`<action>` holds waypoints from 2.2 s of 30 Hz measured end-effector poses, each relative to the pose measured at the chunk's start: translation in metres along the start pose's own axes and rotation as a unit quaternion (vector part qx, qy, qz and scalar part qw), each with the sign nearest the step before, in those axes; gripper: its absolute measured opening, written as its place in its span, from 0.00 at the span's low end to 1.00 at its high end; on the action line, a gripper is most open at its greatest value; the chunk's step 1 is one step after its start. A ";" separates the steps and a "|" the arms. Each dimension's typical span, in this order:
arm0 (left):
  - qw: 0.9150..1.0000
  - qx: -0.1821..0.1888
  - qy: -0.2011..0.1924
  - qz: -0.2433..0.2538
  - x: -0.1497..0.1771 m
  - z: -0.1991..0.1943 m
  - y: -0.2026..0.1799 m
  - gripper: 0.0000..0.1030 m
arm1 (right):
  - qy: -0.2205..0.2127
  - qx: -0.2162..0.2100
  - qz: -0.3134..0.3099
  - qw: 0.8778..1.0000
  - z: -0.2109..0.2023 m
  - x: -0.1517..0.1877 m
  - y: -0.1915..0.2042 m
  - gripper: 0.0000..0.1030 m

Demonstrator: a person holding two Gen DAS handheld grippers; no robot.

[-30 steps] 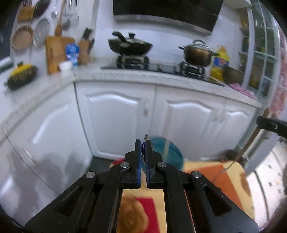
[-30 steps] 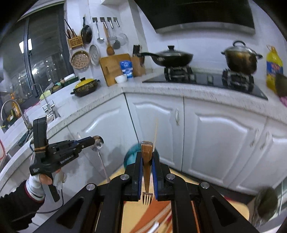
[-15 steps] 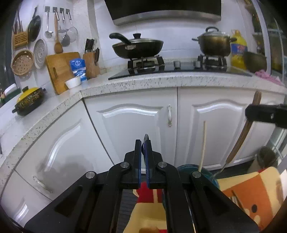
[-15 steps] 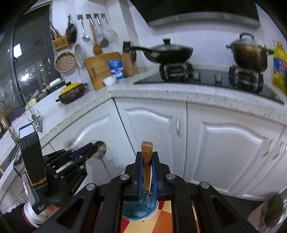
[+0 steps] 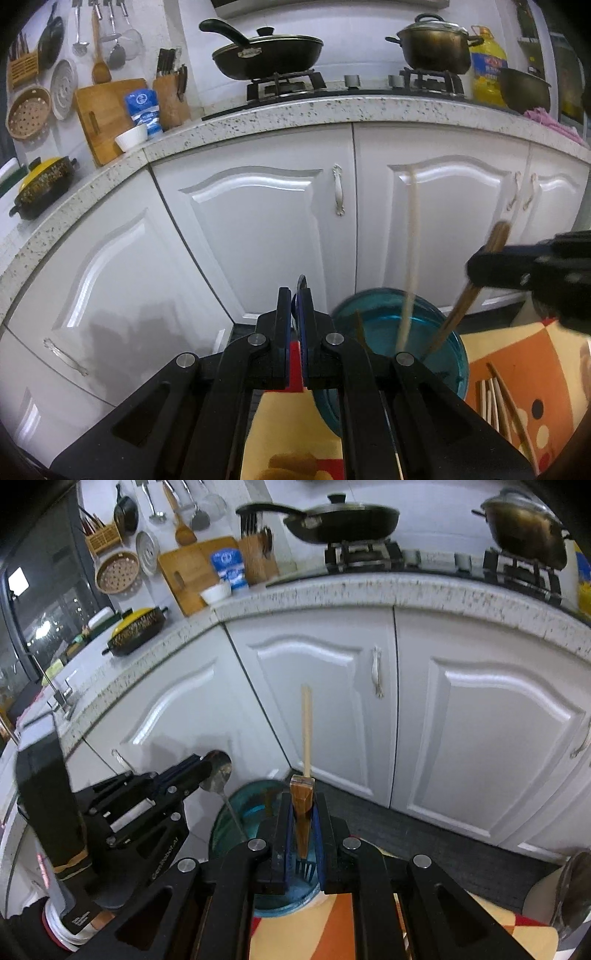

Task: Organize utensils
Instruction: 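Lower the fork and spoon into the holder and open both tools, then move both open tools back down over the loose chopsticks on the cloth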

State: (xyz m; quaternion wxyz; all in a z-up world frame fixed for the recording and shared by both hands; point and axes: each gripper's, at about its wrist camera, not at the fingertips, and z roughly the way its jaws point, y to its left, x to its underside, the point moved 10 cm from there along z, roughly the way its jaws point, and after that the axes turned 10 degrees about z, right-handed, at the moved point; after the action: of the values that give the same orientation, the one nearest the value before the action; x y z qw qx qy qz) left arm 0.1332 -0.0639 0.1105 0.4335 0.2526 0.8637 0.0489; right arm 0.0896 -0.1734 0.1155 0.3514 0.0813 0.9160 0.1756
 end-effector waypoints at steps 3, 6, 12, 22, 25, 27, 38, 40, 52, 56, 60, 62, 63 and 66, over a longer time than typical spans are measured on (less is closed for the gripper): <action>1.000 0.011 0.005 0.000 0.002 0.000 -0.007 0.03 | 0.011 -0.002 0.011 1.000 0.003 0.006 -0.004 0.09; 1.000 0.025 0.010 -0.011 0.003 -0.002 -0.009 0.04 | 0.010 -0.009 0.026 1.000 -0.005 0.008 -0.008 0.22; 0.996 0.066 0.016 -0.063 0.009 -0.015 -0.001 0.32 | 0.005 -0.007 0.035 0.999 -0.024 0.017 -0.018 0.28; 0.990 0.079 0.018 -0.118 0.034 -0.051 0.014 0.39 | -0.002 -0.013 0.065 0.998 -0.049 0.053 -0.033 0.33; 0.990 0.079 0.017 -0.117 0.044 -0.061 0.007 0.39 | -0.002 -0.006 0.063 0.998 -0.055 0.069 -0.032 0.33; 0.990 0.081 0.016 -0.115 0.049 -0.068 0.000 0.39 | -0.001 -0.007 0.065 0.998 -0.058 0.078 -0.032 0.33; 0.991 0.100 0.013 -0.091 0.067 -0.099 -0.053 0.39 | -0.018 0.042 0.033 0.998 -0.096 0.119 -0.042 0.35; 0.991 0.104 0.011 -0.089 0.068 -0.105 -0.061 0.39 | -0.023 0.050 0.032 0.998 -0.106 0.123 -0.046 0.36; 0.990 0.124 0.005 -0.068 0.076 -0.128 -0.101 0.39 | -0.039 0.077 0.038 0.996 -0.147 0.150 -0.062 0.40; 0.989 0.129 0.006 -0.068 0.079 -0.133 -0.108 0.40 | -0.040 0.081 0.043 0.995 -0.153 0.156 -0.067 0.40; 0.990 0.131 0.008 -0.060 0.081 -0.136 -0.114 0.40 | -0.040 0.085 0.045 0.995 -0.158 0.161 -0.071 0.41; 0.989 0.133 0.008 -0.058 0.082 -0.137 -0.117 0.41 | -0.041 0.087 0.046 0.994 -0.159 0.163 -0.073 0.41; 0.989 0.133 0.008 -0.057 0.082 -0.137 -0.118 0.41 | -0.040 0.088 0.047 0.994 -0.160 0.164 -0.074 0.41; 0.989 0.137 0.007 -0.056 0.083 -0.138 -0.121 0.44 | -0.037 0.092 0.049 0.994 -0.161 0.167 -0.077 0.41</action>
State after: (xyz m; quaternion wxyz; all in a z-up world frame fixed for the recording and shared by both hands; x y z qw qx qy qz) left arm -0.0627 -0.1101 0.0994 0.3906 0.2603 0.8782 -0.0923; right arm -0.1445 -0.2417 0.0945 0.3674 0.1649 0.9093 0.1050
